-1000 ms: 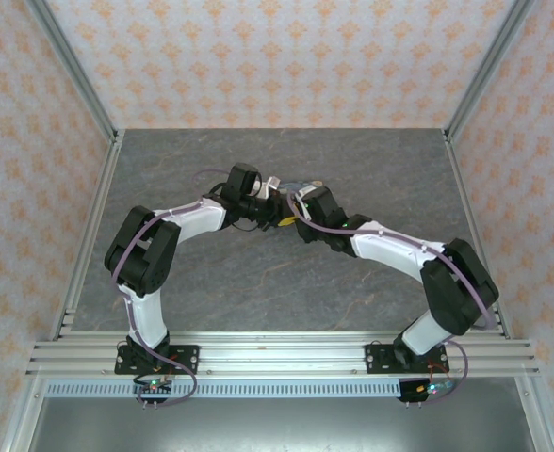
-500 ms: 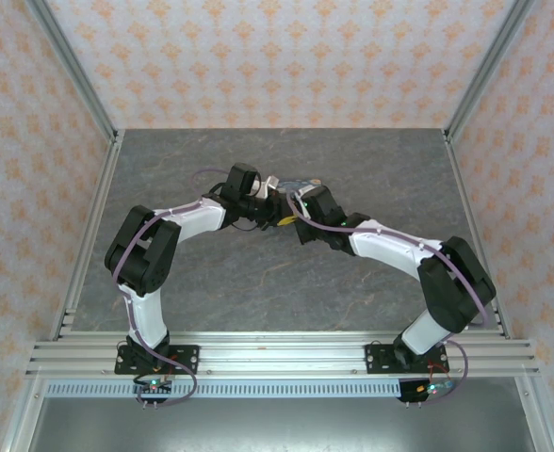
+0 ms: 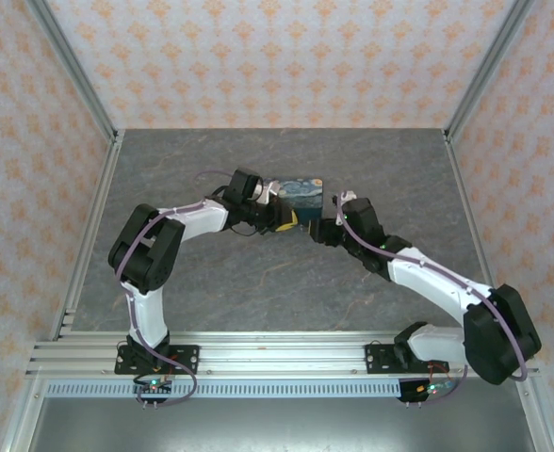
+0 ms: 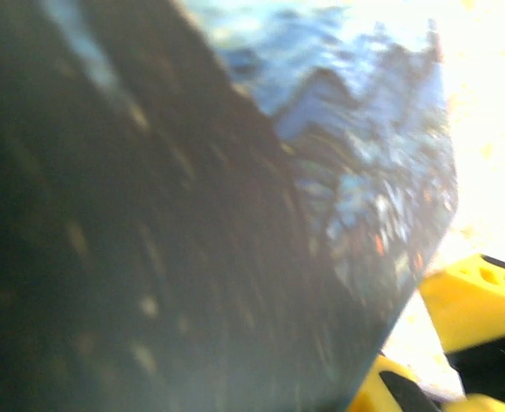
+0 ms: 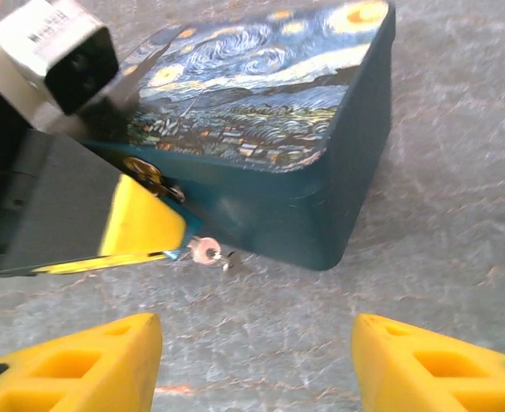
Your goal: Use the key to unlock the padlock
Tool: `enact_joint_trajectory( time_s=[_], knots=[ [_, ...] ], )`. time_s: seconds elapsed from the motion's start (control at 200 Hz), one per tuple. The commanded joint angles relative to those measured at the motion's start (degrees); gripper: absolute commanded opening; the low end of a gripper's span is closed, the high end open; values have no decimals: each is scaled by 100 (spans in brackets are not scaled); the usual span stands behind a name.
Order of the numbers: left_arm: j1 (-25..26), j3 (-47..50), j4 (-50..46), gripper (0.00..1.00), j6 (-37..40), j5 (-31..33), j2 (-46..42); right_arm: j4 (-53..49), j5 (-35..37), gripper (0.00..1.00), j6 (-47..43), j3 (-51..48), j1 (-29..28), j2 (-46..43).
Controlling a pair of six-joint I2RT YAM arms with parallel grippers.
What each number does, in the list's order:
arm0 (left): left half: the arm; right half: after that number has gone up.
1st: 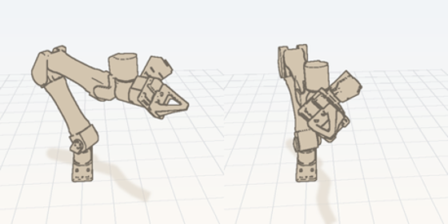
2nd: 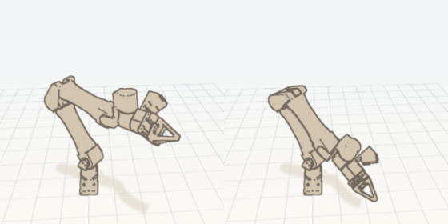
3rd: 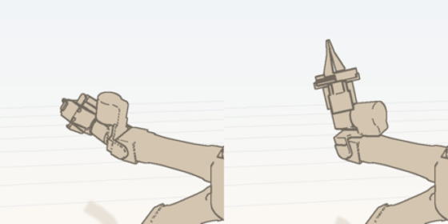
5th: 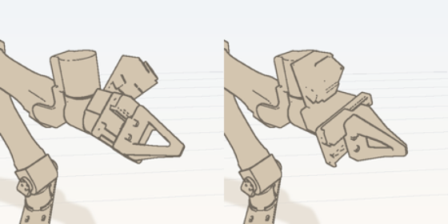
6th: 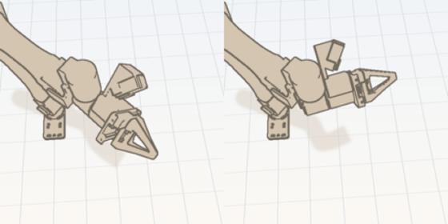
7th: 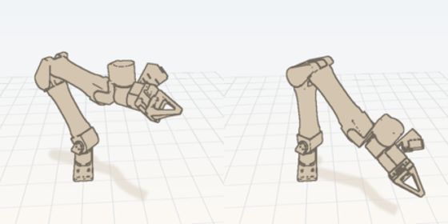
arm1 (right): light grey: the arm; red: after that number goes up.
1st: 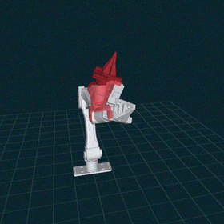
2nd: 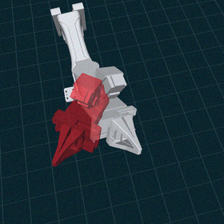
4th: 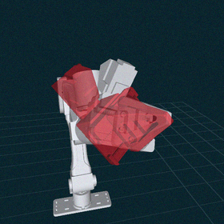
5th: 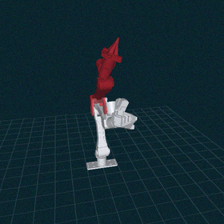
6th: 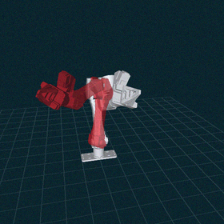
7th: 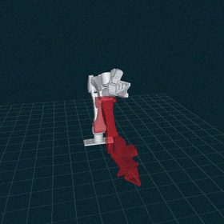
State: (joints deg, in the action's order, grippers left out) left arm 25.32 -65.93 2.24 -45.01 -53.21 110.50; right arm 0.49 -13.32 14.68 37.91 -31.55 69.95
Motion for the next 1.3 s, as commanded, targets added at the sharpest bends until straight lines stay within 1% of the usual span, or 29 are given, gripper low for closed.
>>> enact_joint_trajectory(
  time_s=[0.0,0.2,0.29,0.305,0.395,0.616,0.766,0.926,0.956,1.016,1.036,1.096,1.116,1.196,1.291],
  knots=[
    [94,205,-153,21,257,151,213,798,-389,61,1276,-397,6,-70],
    [136,447,82,40,221,339,143,1975,-658,65,2430,-899,-21,147],
    [139,608,133,48,195,435,-72,2303,-667,67,2666,-952,-67,380],
    [139,634,129,49,195,465,-261,2351,-667,67,2683,-964,-65,421],
    [123,763,36,55,213,635,-661,2581,-678,67,2790,-936,-72,726],
    [120,922,-251,68,210,1153,-1547,2765,-702,68,2693,-537,-52,1539],
    [102,755,-598,77,350,1484,-1841,2691,-734,68,2539,-127,75,1934],
    [26,524,-850,86,432,1890,-1841,2438,-809,68,2302,474,276,2303],
    [1,479,-877,89,428,1933,-1807,2398,-841,68,2281,596,322,2400],
    [-70,381,-876,91,402,2008,-1732,2377,-956,67,2274,842,417,2595],
    [-94,340,-891,94,393,2050,-1706,2372,-989,67,2269,908,442,2649],
    [-165,195,-932,96,393,2168,-1625,2342,-1134,66,2256,1056,480,2779],
    [-187,155,-947,100,401,2193,-1605,2329,-1171,66,2250,1075,478,2800],
    [-260,-54,-1084,100,479,2328,-1491,2340,-1298,65,2213,1012,483,2737],
    [-334,-281,-1225,100,541,2371,-1333,2320,-1244,65,2071,766,476,2561]
  ],
)
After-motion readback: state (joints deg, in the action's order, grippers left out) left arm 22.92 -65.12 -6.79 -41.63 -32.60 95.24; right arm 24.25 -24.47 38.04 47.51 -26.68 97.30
